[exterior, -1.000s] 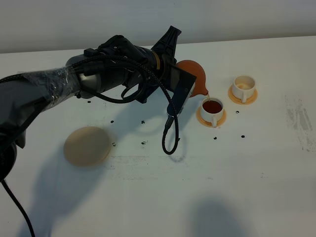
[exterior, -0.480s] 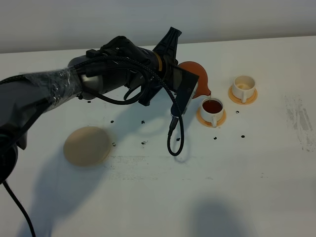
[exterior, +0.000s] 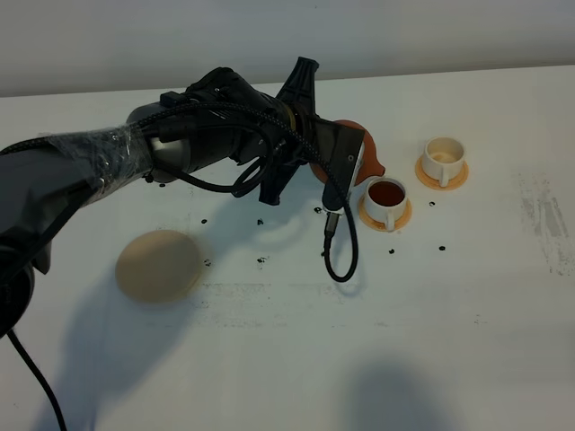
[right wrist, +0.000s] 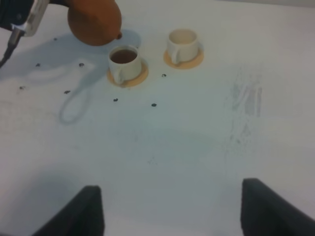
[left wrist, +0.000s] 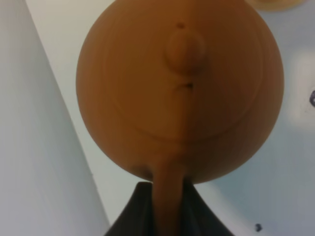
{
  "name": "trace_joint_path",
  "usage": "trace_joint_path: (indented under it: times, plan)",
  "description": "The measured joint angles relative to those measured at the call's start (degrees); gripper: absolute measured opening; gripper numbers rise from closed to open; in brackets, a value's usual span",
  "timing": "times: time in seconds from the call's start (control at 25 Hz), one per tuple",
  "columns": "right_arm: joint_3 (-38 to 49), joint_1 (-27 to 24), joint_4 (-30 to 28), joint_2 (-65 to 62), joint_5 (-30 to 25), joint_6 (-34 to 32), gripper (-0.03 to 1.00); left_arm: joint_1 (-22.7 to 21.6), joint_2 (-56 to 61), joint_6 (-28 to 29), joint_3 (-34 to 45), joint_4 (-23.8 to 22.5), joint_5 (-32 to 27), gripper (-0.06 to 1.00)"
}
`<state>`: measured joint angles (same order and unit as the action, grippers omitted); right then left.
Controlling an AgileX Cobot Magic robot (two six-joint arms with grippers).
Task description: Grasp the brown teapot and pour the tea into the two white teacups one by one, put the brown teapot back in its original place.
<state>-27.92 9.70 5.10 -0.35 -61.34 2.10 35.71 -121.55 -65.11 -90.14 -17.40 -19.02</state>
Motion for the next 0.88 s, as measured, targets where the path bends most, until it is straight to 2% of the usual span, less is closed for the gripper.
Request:
trace_joint_path:
  times: [0.2,0.56,0.88]
  plan:
    - [0.0,0.0,0.0,0.0,0.0,0.0,0.59,0.0,-0.05,4.31,0.0,0.97,-0.55,0.1]
    - [0.0,0.0,0.0,0.0,0.0,0.0,0.59,0.0,1.45,11.79,0.0,5.46,-2.62,0.1]
    - [0.0,0.0,0.0,0.0,0.0,0.0,0.59,-0.22,2.99,23.62,0.0,8.65,-5.45,0.1]
